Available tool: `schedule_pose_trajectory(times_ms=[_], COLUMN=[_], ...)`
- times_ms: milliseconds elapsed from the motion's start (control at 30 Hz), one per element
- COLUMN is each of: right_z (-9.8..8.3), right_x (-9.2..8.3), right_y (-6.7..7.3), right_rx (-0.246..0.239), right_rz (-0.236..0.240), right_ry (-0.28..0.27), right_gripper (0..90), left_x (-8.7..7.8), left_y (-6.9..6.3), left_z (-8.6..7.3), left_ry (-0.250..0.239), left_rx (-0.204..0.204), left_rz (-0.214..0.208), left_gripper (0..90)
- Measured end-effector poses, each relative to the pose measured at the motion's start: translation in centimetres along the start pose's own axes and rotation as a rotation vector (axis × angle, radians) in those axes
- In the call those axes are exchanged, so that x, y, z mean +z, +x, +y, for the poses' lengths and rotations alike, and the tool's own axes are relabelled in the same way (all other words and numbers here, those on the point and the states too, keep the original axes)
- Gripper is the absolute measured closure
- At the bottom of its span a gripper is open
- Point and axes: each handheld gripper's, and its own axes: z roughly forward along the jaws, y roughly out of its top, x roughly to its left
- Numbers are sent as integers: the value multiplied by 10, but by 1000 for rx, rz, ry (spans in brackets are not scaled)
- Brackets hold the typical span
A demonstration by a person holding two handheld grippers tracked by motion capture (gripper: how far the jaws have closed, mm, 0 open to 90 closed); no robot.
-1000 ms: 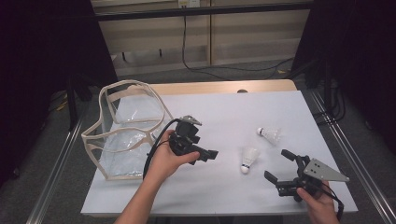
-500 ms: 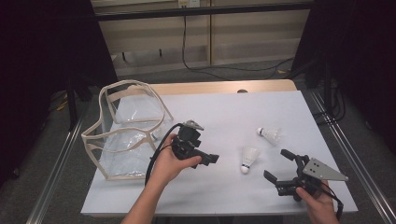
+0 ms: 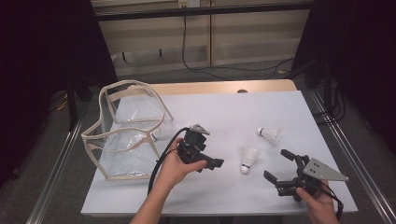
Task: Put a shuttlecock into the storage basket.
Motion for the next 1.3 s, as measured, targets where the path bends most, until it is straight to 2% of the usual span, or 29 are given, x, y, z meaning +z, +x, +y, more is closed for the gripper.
schedule_pose_trajectory(times_ms=[200,600,1300], right_z=[0,0,1], right_x=[-1,0,0], right_y=[0,0,0], right_rx=[1,-6,-9], right_rz=[-2,2,3], right_ry=[-1,2,-1], right_gripper=[5,4,5], left_x=[7,19,40], left_y=[-3,-9,-21], left_z=[0,-2,-4], left_ry=[-6,-20,-11], left_rx=[8,23,53], left_rz=[-16,-21,-25], left_gripper=[89,88,88])
